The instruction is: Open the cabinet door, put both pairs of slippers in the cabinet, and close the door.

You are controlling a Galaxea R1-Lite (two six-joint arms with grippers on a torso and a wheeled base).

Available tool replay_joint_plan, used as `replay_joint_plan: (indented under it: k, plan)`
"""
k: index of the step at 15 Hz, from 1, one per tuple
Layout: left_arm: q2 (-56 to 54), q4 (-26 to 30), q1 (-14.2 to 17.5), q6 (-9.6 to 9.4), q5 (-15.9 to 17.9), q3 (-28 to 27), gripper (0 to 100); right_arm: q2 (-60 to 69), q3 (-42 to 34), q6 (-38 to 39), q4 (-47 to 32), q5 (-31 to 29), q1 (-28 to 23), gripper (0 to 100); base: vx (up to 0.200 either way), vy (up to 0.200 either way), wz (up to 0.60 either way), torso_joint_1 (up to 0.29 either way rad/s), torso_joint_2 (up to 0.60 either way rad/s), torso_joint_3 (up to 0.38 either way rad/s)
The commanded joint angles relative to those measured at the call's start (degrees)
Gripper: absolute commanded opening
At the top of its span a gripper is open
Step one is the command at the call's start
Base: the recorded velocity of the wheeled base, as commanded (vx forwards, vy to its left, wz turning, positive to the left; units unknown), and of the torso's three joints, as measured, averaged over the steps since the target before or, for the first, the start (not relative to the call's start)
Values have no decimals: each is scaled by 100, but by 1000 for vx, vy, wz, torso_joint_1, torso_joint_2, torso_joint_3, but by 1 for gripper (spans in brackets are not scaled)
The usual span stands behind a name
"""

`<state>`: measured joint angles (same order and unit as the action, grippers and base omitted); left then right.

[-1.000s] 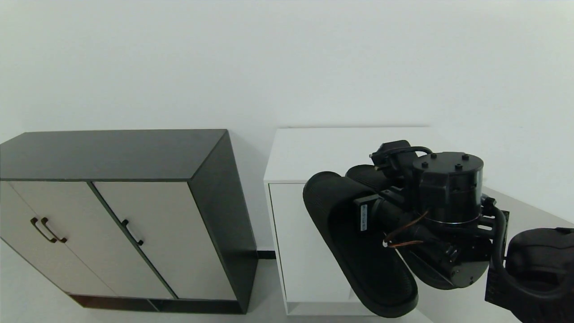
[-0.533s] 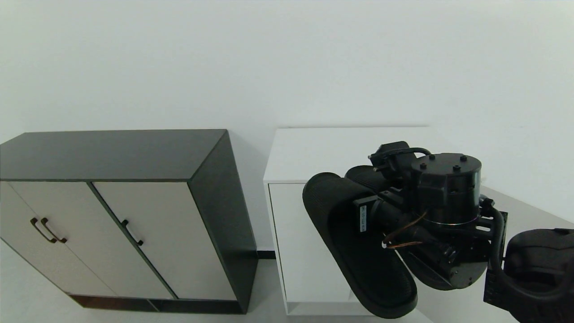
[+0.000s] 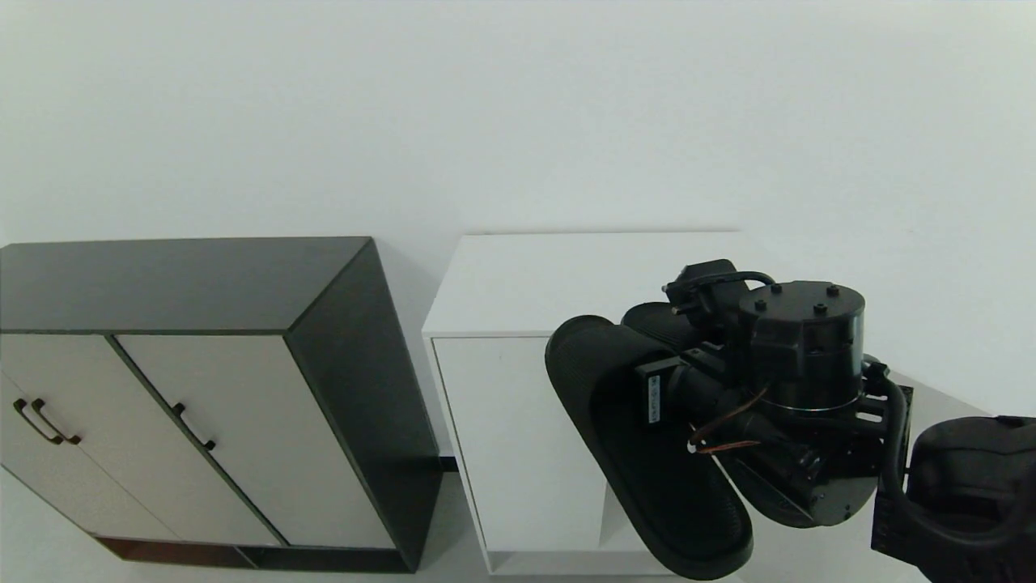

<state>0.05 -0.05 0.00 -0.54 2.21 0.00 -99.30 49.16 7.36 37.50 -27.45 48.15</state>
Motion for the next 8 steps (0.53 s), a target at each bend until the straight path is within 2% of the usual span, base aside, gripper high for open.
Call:
replay_joint_plan:
  k: [1,8]
  plan:
    - [4,-4,0,1,-1,0,0,-1,-39,2,3,3,1,0,0,-200,0,7,7,-2]
    - [4,-4,0,10,-1,0,0,-10,-47,11,12,3,-8,0,0,-200,0,0,1,3]
